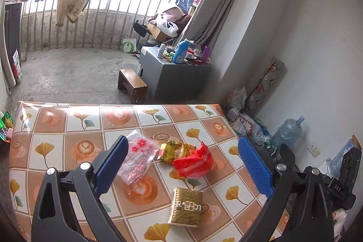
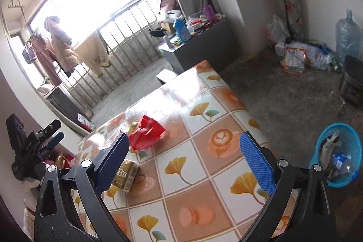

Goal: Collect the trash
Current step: 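Grasp the red plastic bag with the right gripper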

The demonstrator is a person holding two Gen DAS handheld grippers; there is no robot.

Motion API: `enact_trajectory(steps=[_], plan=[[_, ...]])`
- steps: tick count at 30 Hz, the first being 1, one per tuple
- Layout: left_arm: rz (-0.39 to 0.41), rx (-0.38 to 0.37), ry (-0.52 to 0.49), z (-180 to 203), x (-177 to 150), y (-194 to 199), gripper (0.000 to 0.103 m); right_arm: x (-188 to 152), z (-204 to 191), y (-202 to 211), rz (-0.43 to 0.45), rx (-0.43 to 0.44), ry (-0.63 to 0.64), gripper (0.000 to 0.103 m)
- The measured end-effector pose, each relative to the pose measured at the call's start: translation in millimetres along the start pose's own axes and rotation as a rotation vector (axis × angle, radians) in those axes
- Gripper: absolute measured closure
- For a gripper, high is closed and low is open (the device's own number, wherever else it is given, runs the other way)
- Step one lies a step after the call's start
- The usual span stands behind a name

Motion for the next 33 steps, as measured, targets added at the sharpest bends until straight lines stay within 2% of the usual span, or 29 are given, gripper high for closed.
enact_trajectory(steps=[3, 5, 6, 8, 10, 14, 18, 20, 21, 22, 23, 26, 33], plan=[[-0.023, 0.039, 0.004, -19.1, 3.1, -21.6, 0.020, 5.5, -19.2, -35.0, -0.069, 0.072, 0.019, 0.013], [-0.060, 0.070, 0.006, -34.6, 6.0, -44.9, 0.035, 10.4, -29.6, -62.8, -0.117, 0.122, 0.020, 0.016], [-0.076, 0.094, 0.012, -43.1, 7.4, -57.7, 0.039, 13.1, -34.9, -76.6, -0.141, 0.141, 0.019, 0.016], [-0.117, 0.123, 0.012, -59.1, 8.3, -85.5, 0.054, 19.4, -41.8, -107.1, -0.193, 0.172, 0.020, 0.020], [-0.163, 0.167, 0.019, -75.7, 5.9, -113.2, 0.067, 25.2, -50.7, -137.7, -0.241, 0.173, 0.040, 0.023], [-0.254, 0.184, 0.052, -99.4, -3.2, -155.1, 0.089, 31.1, -70.5, -185.9, -0.299, 0.167, 0.126, 0.031], [-0.309, 0.134, 0.055, -99.6, -17.9, -172.4, 0.097, 30.7, -87.9, -211.9, -0.317, 0.192, 0.201, 0.040], [-0.314, 0.084, 0.038, -92.1, -24.7, -172.9, 0.097, 26.2, -93.1, -217.4, -0.337, 0.209, 0.225, 0.050], [-0.319, 0.059, 0.031, -87.1, -28.1, -172.9, 0.097, 23.4, -95.9, -216.6, -0.339, 0.221, 0.243, 0.052], [-0.328, 0.029, 0.027, -82.5, -32.5, -172.3, 0.097, 21.1, -98.6, -212.6, -0.329, 0.223, 0.263, 0.058], [-0.344, 0.004, 0.024, -78.0, -37.0, -171.8, 0.099, 18.7, -99.4, -208.7, -0.342, 0.247, 0.267, 0.060], [-0.357, -0.044, -0.003, -66.5, -51.0, -166.9, 0.101, 10.7, -102.1, -193.5, -0.345, 0.272, 0.293, 0.062], [-0.443, -0.126, 0.037, -53.8, -79.7, -147.3, 0.103, -5.9, -89.3, -160.7, -0.357, 0.310, 0.269, 0.064]])
Point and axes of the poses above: each gripper's, at about its wrist camera, not at the fingertips, and y roughly against the way its jaws point, z to its right, x to its top, the point moved 3 cm from there along -y, roughly the way its jaws point, and after that the axes turned 13 degrees about y, right-handed, at the moved point
